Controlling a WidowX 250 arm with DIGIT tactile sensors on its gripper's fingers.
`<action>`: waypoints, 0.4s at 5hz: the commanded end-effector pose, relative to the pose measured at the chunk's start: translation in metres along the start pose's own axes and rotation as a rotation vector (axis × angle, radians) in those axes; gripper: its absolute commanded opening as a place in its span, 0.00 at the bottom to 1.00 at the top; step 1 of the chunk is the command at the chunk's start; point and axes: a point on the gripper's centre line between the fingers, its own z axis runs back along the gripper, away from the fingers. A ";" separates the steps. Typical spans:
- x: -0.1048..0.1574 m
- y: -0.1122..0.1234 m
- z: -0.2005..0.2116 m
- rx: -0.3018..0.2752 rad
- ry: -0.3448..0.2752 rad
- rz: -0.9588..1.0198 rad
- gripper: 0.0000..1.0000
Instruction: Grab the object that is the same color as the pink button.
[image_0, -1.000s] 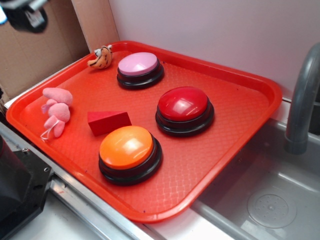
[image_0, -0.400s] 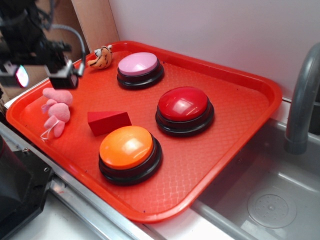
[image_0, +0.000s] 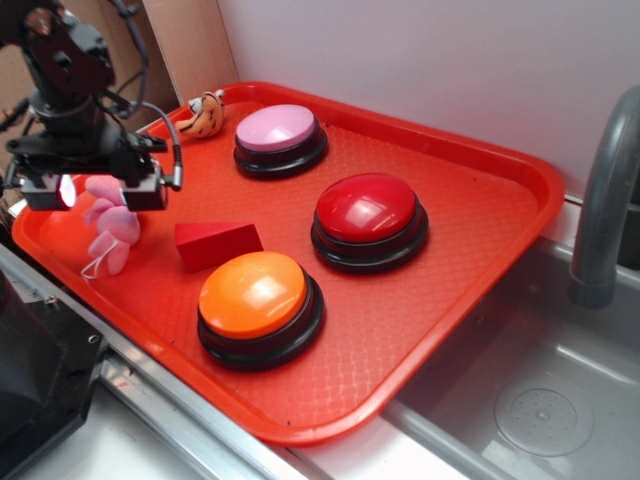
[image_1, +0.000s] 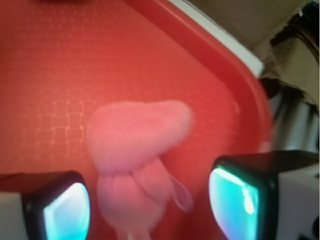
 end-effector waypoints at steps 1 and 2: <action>0.009 0.005 -0.025 -0.133 -0.064 -0.018 1.00; 0.008 0.007 -0.023 -0.137 -0.073 0.007 0.00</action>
